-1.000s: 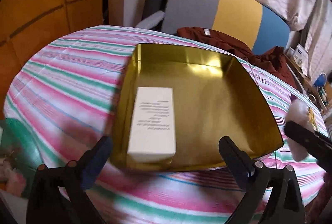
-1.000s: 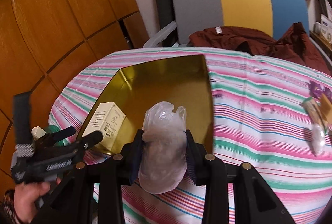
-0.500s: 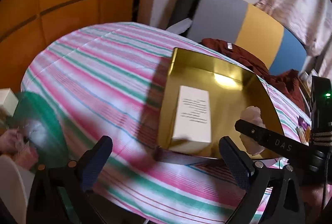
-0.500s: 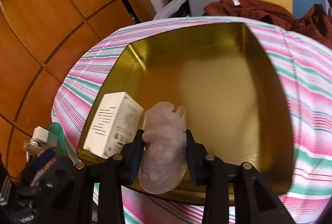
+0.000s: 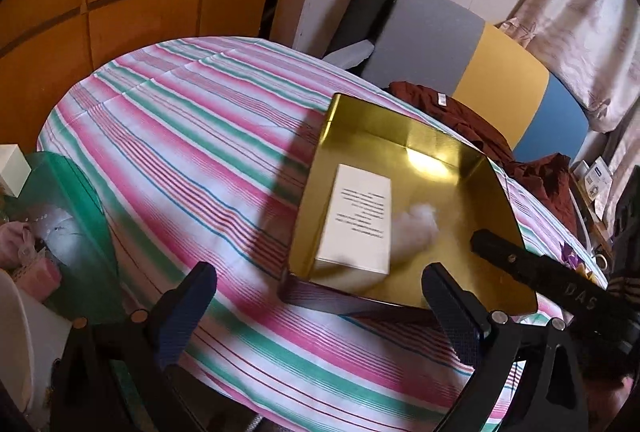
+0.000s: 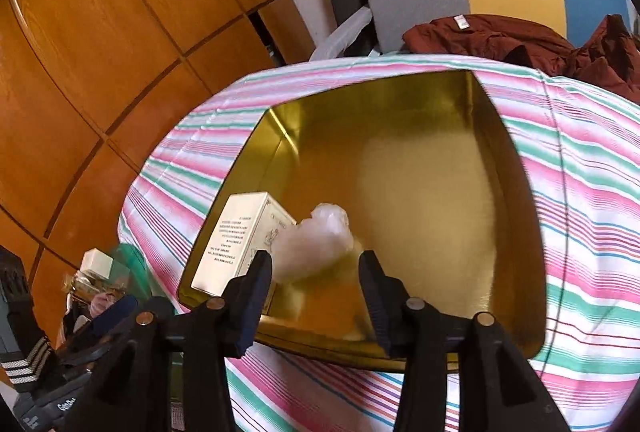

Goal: Organize objects
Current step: 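Move the right tool to the pile and grasp a tan sponge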

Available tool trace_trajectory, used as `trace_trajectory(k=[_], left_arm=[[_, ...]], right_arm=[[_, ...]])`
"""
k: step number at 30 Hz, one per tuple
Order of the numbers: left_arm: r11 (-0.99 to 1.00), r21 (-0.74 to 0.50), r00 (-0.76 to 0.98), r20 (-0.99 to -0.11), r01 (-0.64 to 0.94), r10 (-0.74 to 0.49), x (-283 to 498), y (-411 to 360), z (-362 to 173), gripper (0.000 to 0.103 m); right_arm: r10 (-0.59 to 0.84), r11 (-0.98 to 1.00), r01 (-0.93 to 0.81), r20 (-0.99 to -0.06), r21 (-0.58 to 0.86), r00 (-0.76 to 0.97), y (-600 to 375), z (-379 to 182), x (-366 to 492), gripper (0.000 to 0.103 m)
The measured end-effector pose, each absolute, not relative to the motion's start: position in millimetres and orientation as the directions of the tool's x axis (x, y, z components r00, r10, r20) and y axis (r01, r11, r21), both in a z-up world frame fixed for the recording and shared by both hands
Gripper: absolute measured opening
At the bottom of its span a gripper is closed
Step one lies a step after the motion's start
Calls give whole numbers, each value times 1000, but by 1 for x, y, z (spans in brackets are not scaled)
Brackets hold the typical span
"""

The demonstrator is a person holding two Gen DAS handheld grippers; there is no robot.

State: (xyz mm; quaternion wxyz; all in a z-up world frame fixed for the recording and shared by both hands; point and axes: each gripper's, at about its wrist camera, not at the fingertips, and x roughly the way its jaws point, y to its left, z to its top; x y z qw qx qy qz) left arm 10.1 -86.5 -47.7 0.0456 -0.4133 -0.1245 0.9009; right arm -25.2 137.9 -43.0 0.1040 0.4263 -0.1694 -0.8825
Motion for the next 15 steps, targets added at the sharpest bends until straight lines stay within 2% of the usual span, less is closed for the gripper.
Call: trace_trajectory(k=[6,15], left_arm=[[-967,-253,-657,-725,-23,206,13,-69,-42,103],[-947,-260,-620,-716,-190,321,19,-5,-35,103]], right_arm=[[-260,-938,9,-686,347,-679,162,-24,-1,45],[-89,-952,-147,-700,269,-709,232,-25,44,45]])
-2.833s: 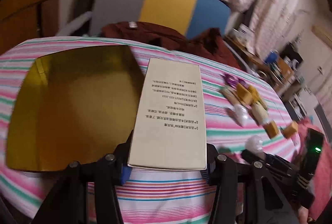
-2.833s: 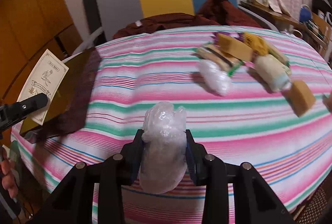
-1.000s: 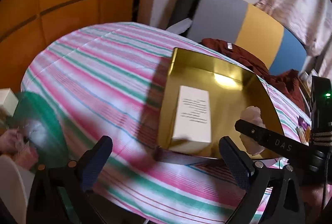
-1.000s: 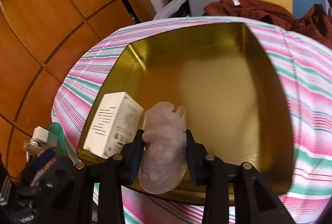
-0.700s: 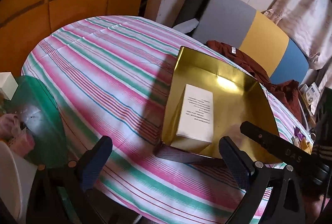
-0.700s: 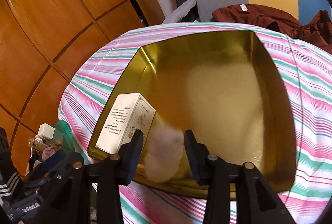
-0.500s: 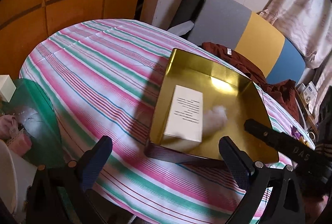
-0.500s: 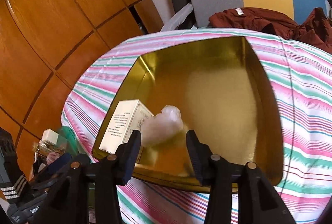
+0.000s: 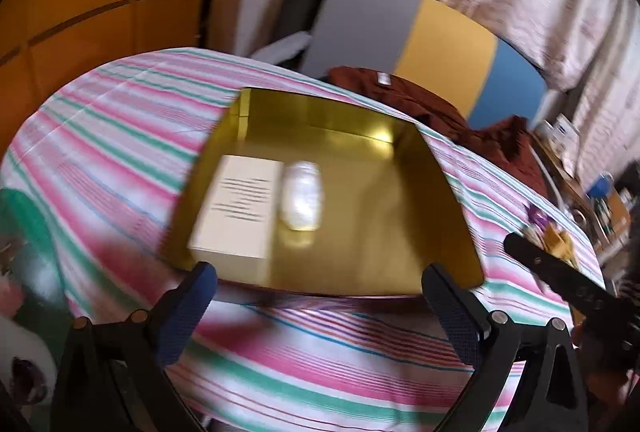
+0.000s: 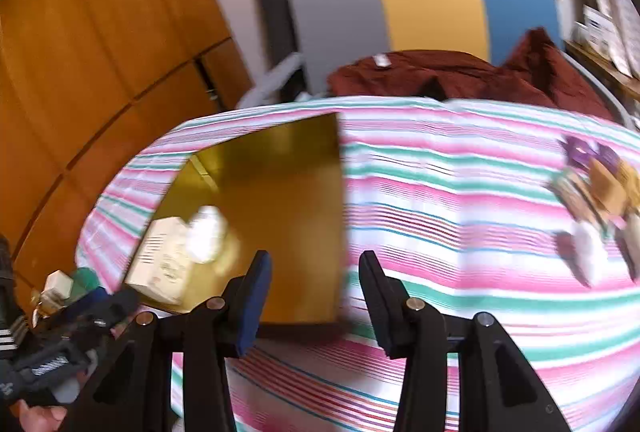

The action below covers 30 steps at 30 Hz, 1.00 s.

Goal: Organize objects
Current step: 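Move the right tool to the pile and grasp a tan sponge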

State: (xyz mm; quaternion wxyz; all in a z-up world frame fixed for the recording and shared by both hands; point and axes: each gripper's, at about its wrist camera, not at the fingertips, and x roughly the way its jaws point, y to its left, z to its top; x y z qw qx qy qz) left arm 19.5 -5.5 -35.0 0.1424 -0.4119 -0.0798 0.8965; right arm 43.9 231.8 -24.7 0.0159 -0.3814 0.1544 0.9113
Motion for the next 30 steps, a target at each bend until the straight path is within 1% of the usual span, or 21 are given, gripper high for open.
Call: trace_trajectory(k=[9,14,17,20,22,26,28,30], left_arm=[[-881,-244,-547,-708,-405,447,41,69,-27,103],[-822,-225,-488,-712,-524,506,57,112,-25,103],[-781,-225,-459,-702,-582,544,66,136,-22,103],[-752,-233,-434,-696,-616,571,72,152,-21,103],[-742,-234,-418,-704,-628,575,74,163,-21,103],[-730,-235,-384,-725,-642,572,77,180,-26,103],[-726,-236,-369,-736,-646,567,78,187,-30,103],[-722,-232,-353,-750,-652,560,78,195,-34,103]], right_arm=[[48,-905,-349,-758,243,-650,319,-67,100,45],[230,-838,-530,-795,132,-561,392,-87,144,45],[353,-760,-646,-785,77,-509,447,-82,170,50],[437,-686,-724,-757,68,-485,497,-73,194,57],[459,-654,-753,-755,70,-469,527,-70,204,57],[436,-645,-760,-777,82,-454,566,-80,211,58],[421,-658,-746,-773,99,-474,573,-84,212,66],[416,-675,-731,-766,102,-491,579,-87,210,71]])
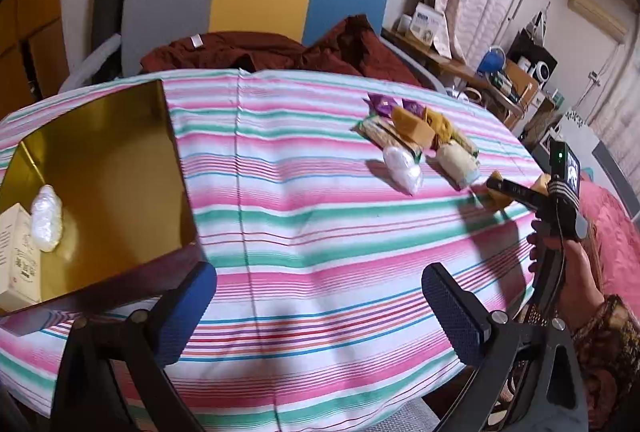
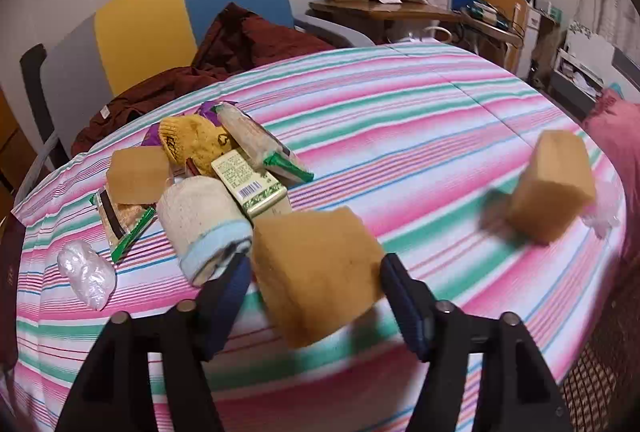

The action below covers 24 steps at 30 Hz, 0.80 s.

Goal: Organize objects
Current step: 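Move the right tool to the pile and grasp a tan sponge, then grasp the round bubble-wrapped white item with the left tool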

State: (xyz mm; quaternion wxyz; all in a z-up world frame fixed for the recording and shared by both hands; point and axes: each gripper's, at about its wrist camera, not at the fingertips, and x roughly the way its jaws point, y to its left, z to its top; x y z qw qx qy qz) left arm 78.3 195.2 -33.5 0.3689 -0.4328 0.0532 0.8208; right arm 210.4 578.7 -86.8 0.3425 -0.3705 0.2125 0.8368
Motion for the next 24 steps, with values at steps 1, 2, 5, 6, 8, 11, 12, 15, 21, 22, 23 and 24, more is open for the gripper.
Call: trace_trajectory(k=[1,2,5,6,8,11,12,15,21,22,23,24], left_arm=[[-721,-228,-348,-756,-655,555,79,199,-36,103],[-718,-225,-342,-761,-659,552,79,203,-37,103],[-711,-220,-326,-772,-668,545,81,213,-42,103],[-708,-218,-320,-777,-672,542,81,216,-44,103],[-704,-213,-312,-783,-678,538,80,222,-46,103],[-698,-205,-297,-797,-686,526,78,234,-51,103],[-697,-211,-289,-800,-686,526,77,238,-52,103],[-690,-222,-265,-809,-689,524,72,253,-58,103],[-696,-238,-244,-820,-678,518,60,286,-66,103],[-695,-241,-243,-818,-678,521,58,291,-66,103],[-693,-244,-243,-816,-678,525,55,297,-66,103],[-693,-242,-246,-815,-679,525,52,306,-66,103]], right_arm=[[414,-682,-724,-765,98,-494,579,-88,209,73],[420,-689,-720,-763,83,-491,579,-90,207,74],[447,-709,-705,-757,24,-476,571,-94,200,74],[450,-713,-701,-757,16,-474,571,-97,197,74],[453,-719,-695,-747,17,-486,572,-98,199,73],[438,-715,-696,-733,66,-520,575,-99,206,67],[435,-715,-696,-731,74,-525,572,-98,210,65],[442,-721,-690,-722,67,-532,567,-99,213,61],[450,-714,-693,-695,96,-561,546,-97,223,58],[441,-714,-691,-691,116,-572,542,-97,224,58],[431,-715,-686,-688,133,-583,538,-97,224,58],[423,-719,-679,-683,147,-595,532,-96,224,58]])
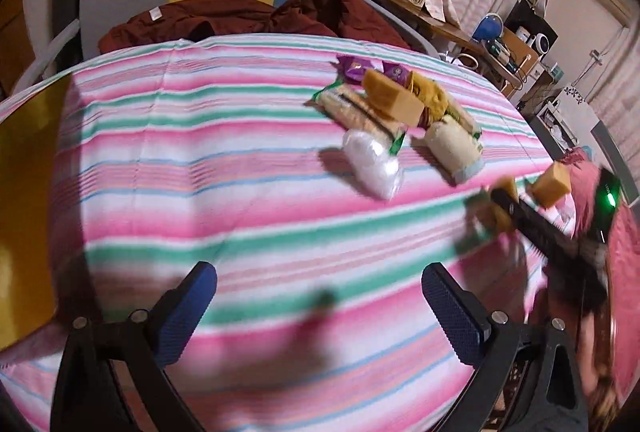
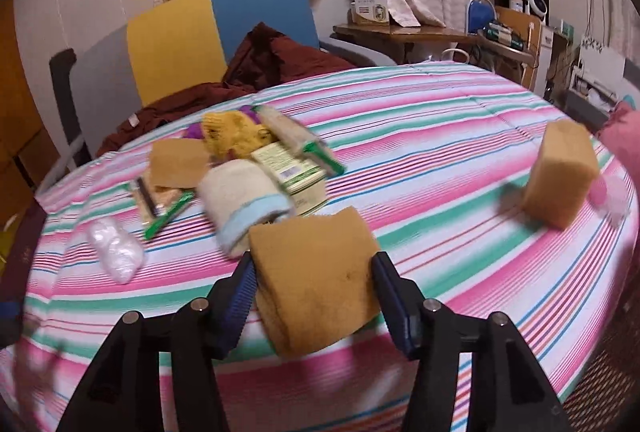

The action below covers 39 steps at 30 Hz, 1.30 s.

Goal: Organize objects
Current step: 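Grasp the round bubble-wrapped white item with the left tool, then place the wrapped item in the tray with the left tool while the right tool carries the sponge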

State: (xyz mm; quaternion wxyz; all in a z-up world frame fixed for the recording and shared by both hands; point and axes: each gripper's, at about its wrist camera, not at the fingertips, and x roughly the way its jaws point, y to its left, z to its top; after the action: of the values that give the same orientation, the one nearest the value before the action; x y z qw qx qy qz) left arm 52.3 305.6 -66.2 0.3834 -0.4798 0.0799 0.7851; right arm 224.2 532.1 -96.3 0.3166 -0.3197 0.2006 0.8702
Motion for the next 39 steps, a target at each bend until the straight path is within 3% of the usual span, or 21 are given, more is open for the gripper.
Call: trace_trajectory(k=[15,20,21,24,39], left_arm=[[-713,-256,-243,-821,-652,517,17,403,-89,103],[-717,-262,-242,-820,-646,519,7,407,-100,76],[-710,-262,-239,-819,-654,522,7,407,-100,63],[-688,-258,-227,-817,-679,530,6,405,-100,42],[-651,-336,-179,-785,-680,593,28,314,-97,40]], right_arm=[[385,-763,-629,-677,150,-628,487,-98,225,58],[380,-769,-623,-681,145,-626,480,-98,224,58],[378,-771,-621,-681,145,-627,478,-97,224,58],[376,-775,-616,-681,139,-628,472,-98,222,58],[291,-831,-524,-660,184,-693,422,-85,196,58]])
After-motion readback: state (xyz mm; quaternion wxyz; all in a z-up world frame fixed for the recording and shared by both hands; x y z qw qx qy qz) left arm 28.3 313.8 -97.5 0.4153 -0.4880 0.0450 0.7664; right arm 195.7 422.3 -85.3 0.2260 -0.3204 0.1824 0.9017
